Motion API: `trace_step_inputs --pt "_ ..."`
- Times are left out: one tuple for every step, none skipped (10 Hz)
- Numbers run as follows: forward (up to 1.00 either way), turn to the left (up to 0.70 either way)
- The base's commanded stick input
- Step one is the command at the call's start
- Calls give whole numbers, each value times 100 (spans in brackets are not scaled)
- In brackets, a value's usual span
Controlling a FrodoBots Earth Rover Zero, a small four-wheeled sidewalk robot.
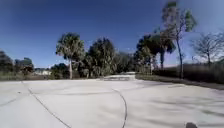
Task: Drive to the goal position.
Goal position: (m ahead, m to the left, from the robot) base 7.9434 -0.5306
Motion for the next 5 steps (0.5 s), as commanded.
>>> trace_step_inputs --pt "100 0" --pt "100 -10" --pt "100 -17" --pt "100 -17" --pt "100 -18"
